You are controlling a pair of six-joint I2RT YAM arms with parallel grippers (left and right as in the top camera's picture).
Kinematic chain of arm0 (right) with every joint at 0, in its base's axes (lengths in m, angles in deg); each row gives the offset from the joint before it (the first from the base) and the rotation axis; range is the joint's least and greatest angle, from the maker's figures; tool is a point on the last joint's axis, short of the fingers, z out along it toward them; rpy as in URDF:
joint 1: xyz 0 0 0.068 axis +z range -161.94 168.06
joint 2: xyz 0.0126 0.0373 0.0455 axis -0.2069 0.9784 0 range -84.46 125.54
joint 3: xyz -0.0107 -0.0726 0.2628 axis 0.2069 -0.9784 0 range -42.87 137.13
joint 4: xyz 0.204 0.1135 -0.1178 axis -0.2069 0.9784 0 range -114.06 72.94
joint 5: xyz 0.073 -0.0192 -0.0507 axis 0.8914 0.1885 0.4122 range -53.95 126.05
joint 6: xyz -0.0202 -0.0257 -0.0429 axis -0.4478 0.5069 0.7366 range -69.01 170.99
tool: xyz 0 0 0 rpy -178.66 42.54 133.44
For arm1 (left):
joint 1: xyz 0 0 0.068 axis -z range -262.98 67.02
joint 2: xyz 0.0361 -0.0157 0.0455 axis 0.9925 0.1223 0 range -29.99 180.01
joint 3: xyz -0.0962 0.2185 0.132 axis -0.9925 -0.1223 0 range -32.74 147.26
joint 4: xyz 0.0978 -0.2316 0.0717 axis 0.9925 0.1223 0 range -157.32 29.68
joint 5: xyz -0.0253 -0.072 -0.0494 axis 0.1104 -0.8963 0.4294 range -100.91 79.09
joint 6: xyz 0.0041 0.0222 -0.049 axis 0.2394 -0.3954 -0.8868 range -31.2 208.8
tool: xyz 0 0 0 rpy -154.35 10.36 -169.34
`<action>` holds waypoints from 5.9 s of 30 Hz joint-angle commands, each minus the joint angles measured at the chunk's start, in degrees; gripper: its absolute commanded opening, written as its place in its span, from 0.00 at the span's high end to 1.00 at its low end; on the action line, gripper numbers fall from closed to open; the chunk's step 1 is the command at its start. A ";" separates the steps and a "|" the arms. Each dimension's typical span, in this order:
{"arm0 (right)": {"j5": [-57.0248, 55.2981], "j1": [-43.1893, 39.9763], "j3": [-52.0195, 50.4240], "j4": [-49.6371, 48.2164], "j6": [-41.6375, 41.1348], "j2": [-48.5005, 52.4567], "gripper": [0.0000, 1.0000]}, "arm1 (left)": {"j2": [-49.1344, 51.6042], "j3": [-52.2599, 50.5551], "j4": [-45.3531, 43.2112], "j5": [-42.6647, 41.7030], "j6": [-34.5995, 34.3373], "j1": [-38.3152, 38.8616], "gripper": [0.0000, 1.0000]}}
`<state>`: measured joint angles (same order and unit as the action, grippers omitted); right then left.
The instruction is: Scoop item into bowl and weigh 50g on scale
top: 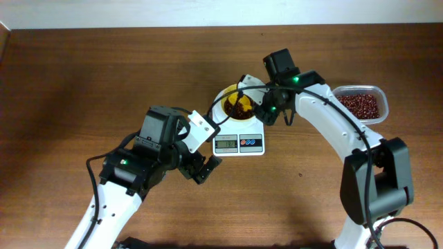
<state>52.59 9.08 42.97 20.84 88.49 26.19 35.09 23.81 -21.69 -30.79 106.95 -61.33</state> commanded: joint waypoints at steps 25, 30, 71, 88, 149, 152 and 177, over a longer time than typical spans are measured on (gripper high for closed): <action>20.61 -5.97 0.61 1.64 -3.93 0.74 0.96 | -0.70 -0.26 -0.11 0.17 -0.37 0.07 0.01; 21.86 -6.99 0.61 2.03 -3.91 0.74 0.96 | -0.70 -0.26 -0.11 0.20 -0.37 0.04 0.01; 8.22 -3.65 0.59 -0.28 0.22 0.74 0.96 | -0.70 -0.26 -0.11 0.17 -0.37 0.07 0.01; 8.90 -2.91 0.59 4.85 0.22 0.74 0.96 | -0.70 -0.26 -0.11 0.17 -0.37 0.07 0.01; 34.27 -12.13 0.59 5.64 -11.02 0.74 0.96 | -0.70 -0.26 -0.11 0.17 -0.37 0.07 0.01; 34.27 -12.13 0.59 5.64 -11.02 0.74 0.96 | -0.70 -0.26 -0.11 0.17 -0.37 0.07 0.01; 42.42 -25.46 8.63 5.07 -21.99 0.72 0.96 | -0.70 -0.26 -0.11 0.17 -0.37 0.07 0.01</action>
<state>93.42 -13.37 49.99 25.83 68.34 26.41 35.09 23.81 -21.69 -30.79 106.95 -61.33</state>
